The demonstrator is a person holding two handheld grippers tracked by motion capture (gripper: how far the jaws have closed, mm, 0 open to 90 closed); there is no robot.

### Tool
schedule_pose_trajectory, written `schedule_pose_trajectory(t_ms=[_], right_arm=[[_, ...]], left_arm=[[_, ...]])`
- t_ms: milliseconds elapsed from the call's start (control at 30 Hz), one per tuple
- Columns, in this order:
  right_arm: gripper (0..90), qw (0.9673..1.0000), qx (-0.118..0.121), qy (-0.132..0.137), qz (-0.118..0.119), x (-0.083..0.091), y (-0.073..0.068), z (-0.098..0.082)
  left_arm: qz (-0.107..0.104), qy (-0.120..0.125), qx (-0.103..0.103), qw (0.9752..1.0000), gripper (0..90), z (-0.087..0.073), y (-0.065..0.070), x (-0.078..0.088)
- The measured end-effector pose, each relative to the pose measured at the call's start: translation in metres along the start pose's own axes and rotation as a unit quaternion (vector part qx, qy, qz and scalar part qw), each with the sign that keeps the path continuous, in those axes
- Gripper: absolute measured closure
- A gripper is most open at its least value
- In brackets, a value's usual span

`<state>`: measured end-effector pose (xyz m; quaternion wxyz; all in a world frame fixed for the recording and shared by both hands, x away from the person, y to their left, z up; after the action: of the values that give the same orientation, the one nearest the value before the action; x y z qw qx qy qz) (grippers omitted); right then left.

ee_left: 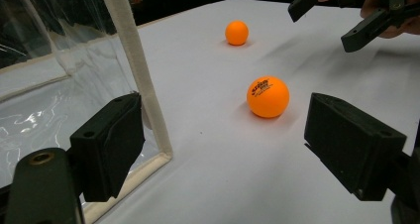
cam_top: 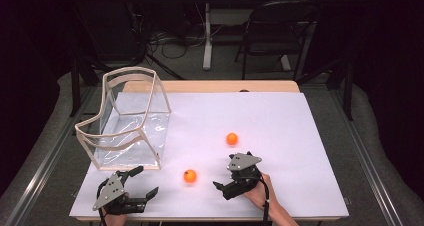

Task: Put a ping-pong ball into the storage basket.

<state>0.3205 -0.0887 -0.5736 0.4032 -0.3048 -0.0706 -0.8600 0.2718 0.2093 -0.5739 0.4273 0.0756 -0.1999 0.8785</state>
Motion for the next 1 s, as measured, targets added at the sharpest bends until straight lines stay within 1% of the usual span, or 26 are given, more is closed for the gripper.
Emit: schedule_pose_trajectory(t_ms=[100, 200, 467, 633, 1000], right_arm=[[0.0, 1.0000, -0.002, -0.002, 0.004, -0.004, -0.002, 0.003], [0.0, 0.9998, 0.002, -0.013, 0.012, -0.011, -0.006, 0.005], [0.0, 0.9993, 0.011, -0.024, 0.028, -0.026, -0.017, 0.010], [0.0, 0.9986, 0.018, -0.033, 0.037, -0.032, -0.023, 0.011], [0.0, 0.9976, 0.025, -0.038, 0.051, -0.042, -0.032, 0.017]], left_arm=[[-0.002, -0.002, 0.000, 1.0000, 15.7, 0.000, 0.001, -0.001], [-0.001, 0.000, 0.000, 1.0000, 15.7, 0.000, 0.000, 0.000], [-0.005, -0.002, 0.001, 1.0000, 15.7, -0.001, 0.000, -0.001], [-0.004, 0.000, 0.002, 1.0000, 15.7, 0.000, 0.000, 0.000], [-0.007, -0.002, 0.003, 1.0000, 15.7, -0.001, 0.000, -0.001]])
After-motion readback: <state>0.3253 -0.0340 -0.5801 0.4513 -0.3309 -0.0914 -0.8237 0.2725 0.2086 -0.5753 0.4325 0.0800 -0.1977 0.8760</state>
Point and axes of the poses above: each handheld gripper's, and its own axes: x roughly backward along the jaws, z roughly out of its top, y roughly to its right, the point moved 6 cm from there along -x, roughly forward along the jaws, and after that the axes turned 14 degrees about -x, right-handed, at the moved point
